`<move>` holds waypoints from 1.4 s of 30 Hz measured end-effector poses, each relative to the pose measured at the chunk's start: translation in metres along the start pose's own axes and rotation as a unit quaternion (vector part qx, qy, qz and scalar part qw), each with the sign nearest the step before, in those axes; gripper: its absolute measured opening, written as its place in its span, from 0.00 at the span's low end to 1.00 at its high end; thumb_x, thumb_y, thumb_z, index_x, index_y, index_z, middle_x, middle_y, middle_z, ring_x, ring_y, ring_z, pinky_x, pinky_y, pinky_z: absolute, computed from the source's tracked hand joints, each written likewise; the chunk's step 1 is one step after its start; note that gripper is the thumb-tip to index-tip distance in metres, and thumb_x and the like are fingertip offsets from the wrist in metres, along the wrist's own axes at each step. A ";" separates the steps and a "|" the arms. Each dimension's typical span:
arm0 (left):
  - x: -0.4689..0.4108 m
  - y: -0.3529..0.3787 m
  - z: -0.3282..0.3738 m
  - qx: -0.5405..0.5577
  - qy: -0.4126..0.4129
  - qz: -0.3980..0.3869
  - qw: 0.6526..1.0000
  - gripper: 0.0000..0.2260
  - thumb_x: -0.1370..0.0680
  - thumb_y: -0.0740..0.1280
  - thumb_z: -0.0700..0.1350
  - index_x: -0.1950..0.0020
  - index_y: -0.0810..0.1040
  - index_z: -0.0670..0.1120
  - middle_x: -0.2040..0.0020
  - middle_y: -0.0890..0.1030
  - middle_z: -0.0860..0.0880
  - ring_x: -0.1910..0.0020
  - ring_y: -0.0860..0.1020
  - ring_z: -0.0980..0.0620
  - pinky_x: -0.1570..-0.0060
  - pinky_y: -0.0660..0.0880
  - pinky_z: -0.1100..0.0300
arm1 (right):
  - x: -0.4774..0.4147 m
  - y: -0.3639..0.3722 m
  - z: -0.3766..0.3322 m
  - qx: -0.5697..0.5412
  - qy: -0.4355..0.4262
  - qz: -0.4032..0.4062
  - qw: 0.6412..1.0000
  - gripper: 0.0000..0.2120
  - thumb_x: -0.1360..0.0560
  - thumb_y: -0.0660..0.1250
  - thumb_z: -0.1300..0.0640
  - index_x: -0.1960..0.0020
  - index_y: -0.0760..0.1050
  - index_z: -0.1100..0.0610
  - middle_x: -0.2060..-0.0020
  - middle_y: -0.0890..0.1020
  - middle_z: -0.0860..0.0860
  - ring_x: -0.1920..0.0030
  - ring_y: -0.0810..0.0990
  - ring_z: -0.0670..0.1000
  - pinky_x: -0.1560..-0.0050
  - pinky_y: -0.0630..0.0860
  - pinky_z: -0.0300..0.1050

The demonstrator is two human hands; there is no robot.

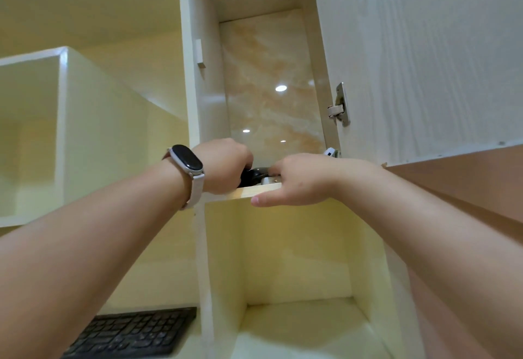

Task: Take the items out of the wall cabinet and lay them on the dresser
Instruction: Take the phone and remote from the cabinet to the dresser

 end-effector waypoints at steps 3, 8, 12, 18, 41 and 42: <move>0.008 -0.006 -0.008 0.024 -0.003 0.099 0.995 0.10 0.25 0.62 0.43 0.47 0.80 0.50 0.57 0.81 0.48 0.58 0.77 0.45 0.71 0.66 0.58 | 0.000 -0.002 -0.002 -0.005 -0.001 0.009 1.000 0.39 0.39 0.55 0.20 0.43 0.76 0.48 0.59 0.81 0.49 0.58 0.81 0.51 0.53 0.80 0.53; 0.050 -0.025 -0.012 0.076 0.044 0.337 0.937 0.08 0.27 0.63 0.42 0.53 0.80 0.44 0.62 0.78 0.46 0.63 0.76 0.41 0.73 0.71 0.53 | 0.000 0.000 0.000 -0.022 0.016 -0.025 0.999 0.40 0.38 0.56 0.21 0.36 0.71 0.45 0.52 0.72 0.44 0.51 0.77 0.49 0.47 0.76 0.51; 0.079 -0.032 -0.012 0.074 0.050 0.410 0.908 0.05 0.25 0.65 0.43 0.55 0.78 0.43 0.62 0.77 0.46 0.69 0.74 0.43 0.79 0.69 0.54 | -0.004 0.007 -0.001 -0.047 0.024 -0.085 0.995 0.44 0.41 0.56 0.20 0.29 0.62 0.36 0.43 0.76 0.42 0.45 0.74 0.50 0.40 0.71 0.51; 0.092 -0.029 -0.016 0.117 0.037 0.382 0.916 0.09 0.27 0.70 0.42 0.53 0.71 0.43 0.59 0.75 0.46 0.73 0.66 0.44 0.80 0.67 0.57 | 0.002 0.004 -0.005 -0.051 0.031 -0.073 0.996 0.36 0.33 0.59 0.24 0.29 0.64 0.38 0.43 0.76 0.43 0.44 0.74 0.50 0.43 0.71 0.47; 0.141 0.006 -0.053 0.292 -0.131 0.303 0.898 0.07 0.23 0.64 0.48 0.45 0.76 0.52 0.61 0.78 0.54 0.64 0.75 0.52 0.68 0.70 0.59 | -0.003 -0.014 -0.038 -0.186 0.037 -0.049 0.981 0.15 0.27 0.60 0.46 0.43 0.77 0.35 0.50 0.81 0.39 0.48 0.78 0.45 0.44 0.74 0.46; 0.141 0.010 -0.052 0.307 -0.138 0.295 0.894 0.08 0.23 0.64 0.48 0.45 0.75 0.52 0.61 0.78 0.54 0.64 0.75 0.52 0.67 0.71 0.59 | -0.003 -0.014 -0.040 -0.181 0.033 -0.045 0.982 0.13 0.26 0.60 0.47 0.45 0.78 0.37 0.51 0.82 0.40 0.48 0.79 0.46 0.44 0.75 0.46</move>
Point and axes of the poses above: each hand's wrist, its own x-axis away from the middle knuckle, its own y-axis out of the palm, z = x × y, the point moved 9 cm from there along -x, towards the middle knuckle
